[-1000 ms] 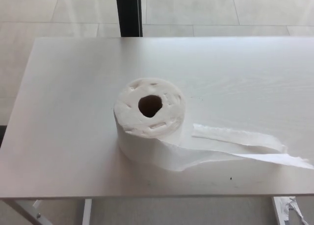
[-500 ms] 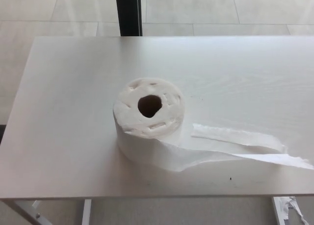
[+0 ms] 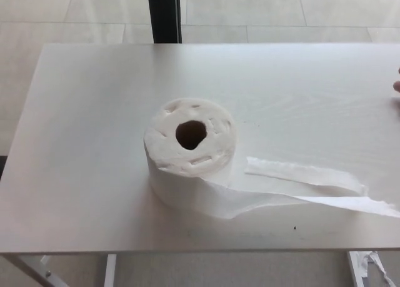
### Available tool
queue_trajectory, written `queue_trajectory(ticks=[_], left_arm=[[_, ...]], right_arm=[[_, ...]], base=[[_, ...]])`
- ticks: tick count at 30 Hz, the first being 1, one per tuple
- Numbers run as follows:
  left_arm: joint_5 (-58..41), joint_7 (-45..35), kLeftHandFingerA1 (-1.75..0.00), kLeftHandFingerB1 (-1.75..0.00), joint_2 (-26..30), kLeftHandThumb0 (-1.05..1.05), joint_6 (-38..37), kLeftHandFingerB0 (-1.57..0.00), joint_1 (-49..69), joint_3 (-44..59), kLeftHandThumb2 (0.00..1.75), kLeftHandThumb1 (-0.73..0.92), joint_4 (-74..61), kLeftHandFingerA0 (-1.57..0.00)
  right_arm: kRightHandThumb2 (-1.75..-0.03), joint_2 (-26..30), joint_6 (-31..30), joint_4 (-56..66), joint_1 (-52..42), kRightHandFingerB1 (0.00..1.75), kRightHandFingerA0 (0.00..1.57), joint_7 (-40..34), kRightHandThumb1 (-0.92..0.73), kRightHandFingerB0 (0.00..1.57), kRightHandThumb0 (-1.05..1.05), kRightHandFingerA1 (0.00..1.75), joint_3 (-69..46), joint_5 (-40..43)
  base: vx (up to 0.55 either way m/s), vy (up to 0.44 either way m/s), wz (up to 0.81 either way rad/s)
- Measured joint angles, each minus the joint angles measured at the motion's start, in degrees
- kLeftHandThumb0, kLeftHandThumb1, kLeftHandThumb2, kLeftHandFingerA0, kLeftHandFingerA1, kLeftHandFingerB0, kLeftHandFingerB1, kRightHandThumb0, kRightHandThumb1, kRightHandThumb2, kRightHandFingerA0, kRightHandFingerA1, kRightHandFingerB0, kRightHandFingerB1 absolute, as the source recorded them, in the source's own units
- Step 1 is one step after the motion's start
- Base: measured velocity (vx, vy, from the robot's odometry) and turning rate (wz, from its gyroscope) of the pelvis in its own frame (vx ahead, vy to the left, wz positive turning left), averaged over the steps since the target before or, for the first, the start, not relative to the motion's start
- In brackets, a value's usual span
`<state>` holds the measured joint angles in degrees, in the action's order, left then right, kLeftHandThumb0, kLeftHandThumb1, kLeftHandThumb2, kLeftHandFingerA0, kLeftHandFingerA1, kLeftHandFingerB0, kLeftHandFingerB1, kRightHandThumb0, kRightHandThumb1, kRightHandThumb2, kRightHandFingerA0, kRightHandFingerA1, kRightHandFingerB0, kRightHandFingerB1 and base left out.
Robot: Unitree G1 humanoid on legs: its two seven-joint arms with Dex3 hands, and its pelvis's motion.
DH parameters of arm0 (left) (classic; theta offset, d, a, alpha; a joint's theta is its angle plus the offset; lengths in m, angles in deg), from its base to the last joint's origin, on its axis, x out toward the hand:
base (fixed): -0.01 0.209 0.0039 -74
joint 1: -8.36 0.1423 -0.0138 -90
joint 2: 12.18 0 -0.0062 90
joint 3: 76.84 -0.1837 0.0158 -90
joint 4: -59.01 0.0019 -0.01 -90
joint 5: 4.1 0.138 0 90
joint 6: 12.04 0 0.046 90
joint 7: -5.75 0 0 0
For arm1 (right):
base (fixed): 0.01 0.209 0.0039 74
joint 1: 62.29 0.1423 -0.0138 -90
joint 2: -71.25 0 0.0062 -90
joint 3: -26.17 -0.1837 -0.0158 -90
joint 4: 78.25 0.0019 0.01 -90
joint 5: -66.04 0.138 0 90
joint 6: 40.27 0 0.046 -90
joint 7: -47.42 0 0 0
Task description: A toilet paper roll is kept in the middle of the desk infront of the robot. The robot places its left hand on the top of the toilet paper roll to hold it still and uses its right hand to tear off a piece of toilet paper from it and hands the paper to a person
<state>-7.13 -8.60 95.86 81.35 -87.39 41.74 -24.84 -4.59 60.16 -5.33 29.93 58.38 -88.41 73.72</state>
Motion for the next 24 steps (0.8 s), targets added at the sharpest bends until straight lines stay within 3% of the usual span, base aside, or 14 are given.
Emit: queue_trajectory(ticks=[4,5,6,7,10,12,15,16,18,19,21,22,23,24], left_arm=[[3.2,0.2,-0.5,-0.4,-1.0,-0.66,0.7,-0.31,-5.5,-7.5,0.66,0.82,-7.1,-0.34],[3.9,0.2,-0.6,-0.5,-1.2,-0.67,0.7,-0.21,-6.3,-8.8,1.04,0.66,-8.3,-0.33],[4.6,0.3,-0.52,-0.41,-1.4,-0.65,0.7,-0.31,-7.2,-10.1,0.65,0.81,-9.4,-0.34],[5.5,0.3,-0.6,-0.51,-1.7,-0.7,0.8,-0.24,-8.3,-12.0,1.02,0.64,-10.9,-0.31],[8.0,0.3,-0.62,-0.51,-2.7,-0.73,1.4,-0.24,-11.0,-16.8,1.05,0.65,-14.4,-0.35],[9.7,0.3,-0.62,-0.51,-3.4,-0.73,1.7,-0.24,-12.1,-19.9,1.05,0.65,-16.2,-0.35],[12.1,0.3,-0.56,-0.41,-4.6,-0.68,2.3,-0.35,-13.3,-24.6,0.63,0.78,-18.5,-0.38],[12.5,0.3,-0.63,-0.52,-4.9,-0.7,2.4,-0.27,-13.5,-25.4,1.02,0.62,-18.9,-0.37],[14.4,0.3,-0.64,-0.52,-5.9,-0.71,2.9,-0.28,-14.0,-28.6,1.03,0.63,-20.1,-0.38],[15.1,0.3,-0.56,-0.42,-6.4,-0.66,3.0,-0.36,-14.1,-29.8,0.63,0.79,-20.4,-0.37],[16.9,0.4,-0.56,-0.42,-7.4,-0.66,3.5,-0.37,-14.4,-32.5,0.63,0.79,-21.2,-0.37],[17.6,0.4,-0.63,-0.53,-7.7,-0.7,3.6,-0.3,-14.5,-33.4,1.03,0.63,-21.4,-0.35],[18.5,0.4,-0.62,-0.53,-8.1,-0.72,3.8,-0.3,-14.6,-34.7,1.03,0.64,-21.7,-0.35],[19.2,0.4,-0.56,-0.42,-8.4,-0.69,4.1,-0.37,-14.8,-35.8,0.65,0.77,-21.9,-0.36]], right_arm=[[-0.61,-2.1,-0.1,7.8,0.4,0.33,0.29,0.4,-0.65,0.29,-0.75,0.38,7.4,-2.2],[-0.61,-2.3,-0.1,9.1,0.4,0.33,0.3,0.5,-0.65,0.31,-0.77,0.41,8.6,-2.6],[-0.6,-2.5,-0.1,10.3,0.4,0.35,0.26,0.6,-0.65,0.32,-0.76,0.44,9.9,-3.0],[-0.61,-2.8,-0.1,12.1,0.3,0.34,0.25,0.8,-0.68,0.3,-0.78,0.45,11.6,-3.6],[-0.61,-2.9,-0.3,15.9,0.0,0.38,0.24,1.2,-0.67,0.3,-0.78,0.54,15.8,-5.3],[-0.61,-2.9,-0.3,17.7,-0.3,0.39,0.24,1.5,-0.67,0.29,-0.77,0.55,18.3,-6.3],[-0.61,-2.8,-0.3,20.1,-0.5,0.4,0.21,1.8,-0.69,0.28,-0.79,0.53,22.0,-8.1],[-0.61,-2.8,-0.3,20.4,-0.6,0.39,0.23,1.9,-0.68,0.28,-0.79,0.54,22.6,-8.5],[-0.61,-2.8,-0.4,21.9,-0.6,0.4,0.22,2.1,-0.69,0.28,-0.81,0.55,25.2,-10.0],[-0.61,-2.8,-0.4,22.4,-0.7,0.41,0.24,2.2,-0.7,0.3,-0.82,0.57,26.2,-10.6],[-0.62,-2.8,-0.5,23.4,-0.7,0.43,0.22,2.4,-0.69,0.3,-0.82,0.58,28.4,-12.1],[-0.62,-2.8,-0.5,23.6,-0.7,0.43,0.22,2.4,-0.7,0.31,-0.82,0.58,29.1,-12.5],[-0.62,-2.8,-0.6,24.0,-0.7,0.44,0.22,2.5,-0.7,0.31,-0.83,0.59,30.2,-13.3],[-0.62,-2.8,-0.6,24.3,-0.7,0.44,0.22,2.6,-0.71,0.3,-0.83,0.57,31.1,-14.0]], base=[[0.0,0.0,0.0],[0.0,0.0,0.0],[0.0,0.0,0.0],[0.0,0.0,0.0],[0.0,0.0,0.0],[0.0,0.0,0.0],[0.0,0.0,0.0],[0.0,0.0,0.0],[0.0,0.0,0.0],[0.0,0.0,0.0],[0.0,0.0,0.0],[0.0,0.0,0.0],[0.0,0.0,0.0],[0.0,0.0,0.0]])
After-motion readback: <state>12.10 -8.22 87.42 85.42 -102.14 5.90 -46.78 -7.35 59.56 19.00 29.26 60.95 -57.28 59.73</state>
